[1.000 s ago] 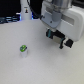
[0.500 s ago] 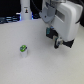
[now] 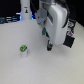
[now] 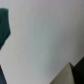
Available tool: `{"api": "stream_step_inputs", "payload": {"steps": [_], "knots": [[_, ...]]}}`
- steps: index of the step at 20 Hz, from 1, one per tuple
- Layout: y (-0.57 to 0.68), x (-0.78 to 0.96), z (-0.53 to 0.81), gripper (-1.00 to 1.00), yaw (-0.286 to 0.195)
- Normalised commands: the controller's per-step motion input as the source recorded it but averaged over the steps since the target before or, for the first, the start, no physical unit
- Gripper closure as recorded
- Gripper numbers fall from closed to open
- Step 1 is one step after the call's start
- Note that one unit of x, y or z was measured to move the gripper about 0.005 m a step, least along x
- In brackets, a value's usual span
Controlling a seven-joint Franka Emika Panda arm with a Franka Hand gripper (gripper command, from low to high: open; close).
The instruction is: Open the kcup holder, insert the kcup into the holder, and close the kcup holder
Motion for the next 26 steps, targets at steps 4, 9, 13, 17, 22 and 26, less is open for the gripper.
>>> {"api": "stream_step_inputs", "payload": {"steps": [4,9,13,17,22,26], "knots": [[-0.43,-0.27,-0.15,-1.0,-0.301],[-0.44,-0.33,-0.24,-1.0,-0.296],[-0.45,-0.37,-0.31,-1.0,-0.294],[-0.45,-0.43,-0.35,-1.0,-0.287],[-0.45,-0.44,-0.37,-1.0,-0.283],[-0.43,-0.36,-0.38,-1.0,-0.296]]}}
